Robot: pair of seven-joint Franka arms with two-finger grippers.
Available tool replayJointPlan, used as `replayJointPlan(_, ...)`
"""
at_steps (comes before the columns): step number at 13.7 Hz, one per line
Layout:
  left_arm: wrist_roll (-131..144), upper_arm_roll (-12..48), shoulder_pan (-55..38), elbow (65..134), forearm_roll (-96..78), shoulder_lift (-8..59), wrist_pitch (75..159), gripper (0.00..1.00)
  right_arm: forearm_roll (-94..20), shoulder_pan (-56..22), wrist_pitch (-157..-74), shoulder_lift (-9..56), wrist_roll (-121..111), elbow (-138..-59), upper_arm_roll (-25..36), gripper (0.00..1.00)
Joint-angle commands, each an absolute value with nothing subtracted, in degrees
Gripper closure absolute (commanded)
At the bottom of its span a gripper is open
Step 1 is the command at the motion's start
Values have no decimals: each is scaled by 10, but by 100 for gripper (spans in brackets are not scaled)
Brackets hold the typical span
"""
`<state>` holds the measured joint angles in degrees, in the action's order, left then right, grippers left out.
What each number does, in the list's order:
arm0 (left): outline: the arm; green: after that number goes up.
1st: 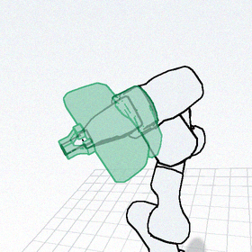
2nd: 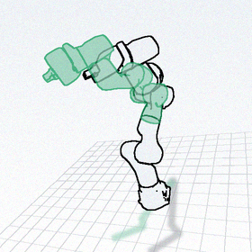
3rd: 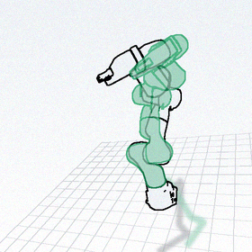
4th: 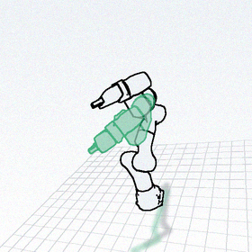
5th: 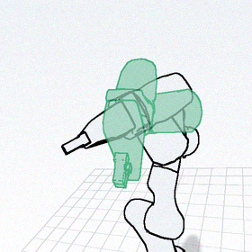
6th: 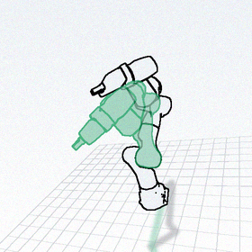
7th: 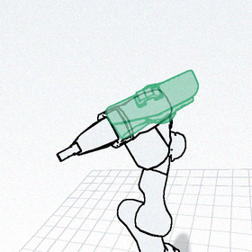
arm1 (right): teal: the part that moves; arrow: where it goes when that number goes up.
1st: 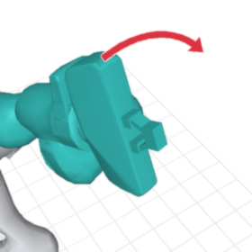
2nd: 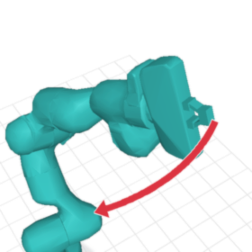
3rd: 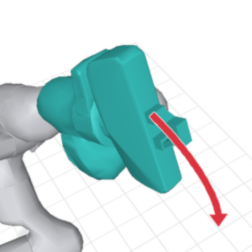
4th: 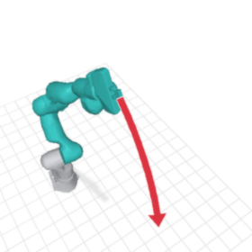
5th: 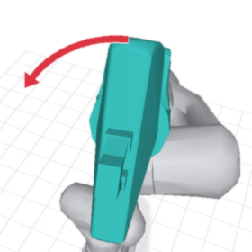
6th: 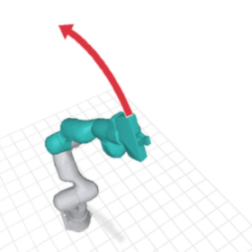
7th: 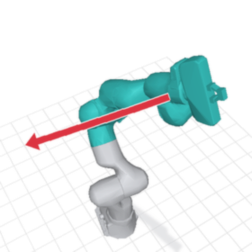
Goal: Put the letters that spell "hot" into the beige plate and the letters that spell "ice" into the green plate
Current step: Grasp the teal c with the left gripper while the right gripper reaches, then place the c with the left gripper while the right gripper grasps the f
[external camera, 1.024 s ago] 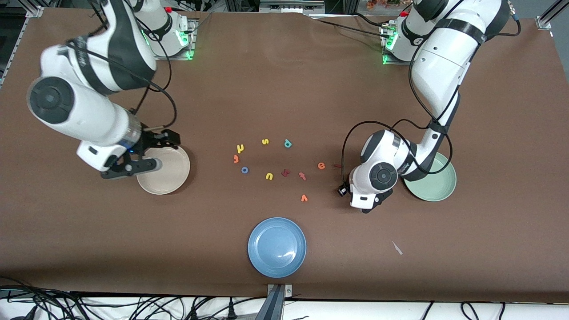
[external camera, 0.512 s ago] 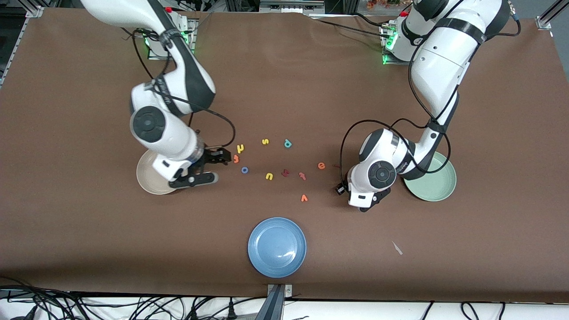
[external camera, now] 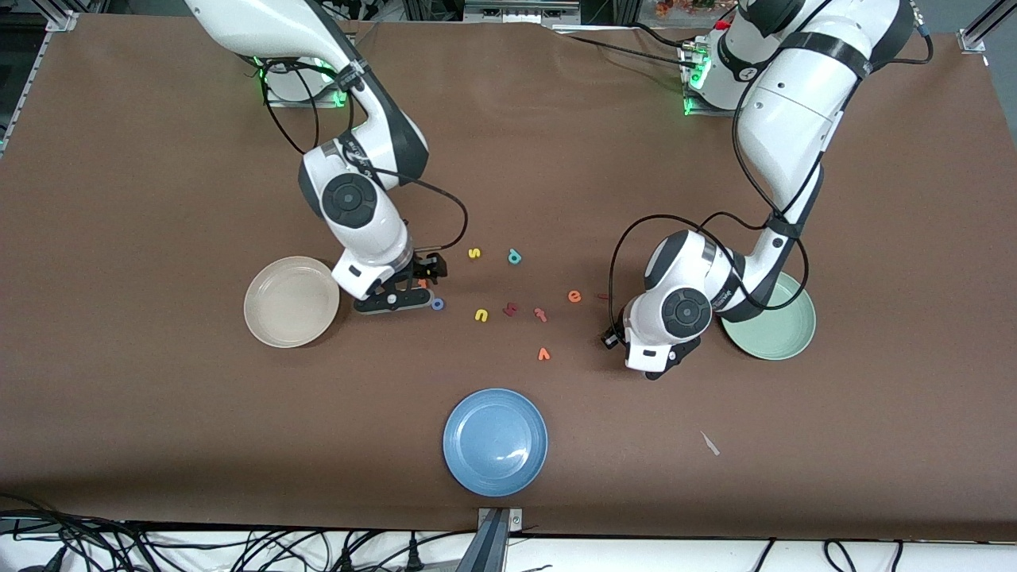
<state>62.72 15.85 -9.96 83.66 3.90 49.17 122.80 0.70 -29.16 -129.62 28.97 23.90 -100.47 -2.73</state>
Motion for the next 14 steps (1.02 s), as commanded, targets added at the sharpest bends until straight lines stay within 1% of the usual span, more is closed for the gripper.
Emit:
replayJointPlan(1,622,158,-87,860,31,477,1233,89,21,-296,-1307,296,260,-1012,-27,0)
replayJointPlan(3,618,159,-78,855,31,471,1230,99,21,-295,-1311,306,261,-1017,-27,0)
replayJointPlan(4,617,159,-76,855,32,462,1229,100,21,-295,-1328,307,261,-1033,-28,0)
replayJointPlan(6,600,161,-57,855,31,427,1219,100,22,-294,-1409,300,270,-1094,-29,0)
replayJointPlan(7,570,161,-48,855,29,407,1197,100,22,-294,-1437,294,269,-1114,-29,0)
replayJointPlan(10,464,161,5,856,11,359,1118,100,23,-294,-1450,297,269,-1123,-30,0)
replayJointPlan(12,378,160,45,858,16,343,1058,100,23,-295,-1469,298,269,-1140,-30,1)
replayJointPlan(14,297,156,84,866,18,337,1037,100,24,-295,-1513,298,265,-1168,-29,5)
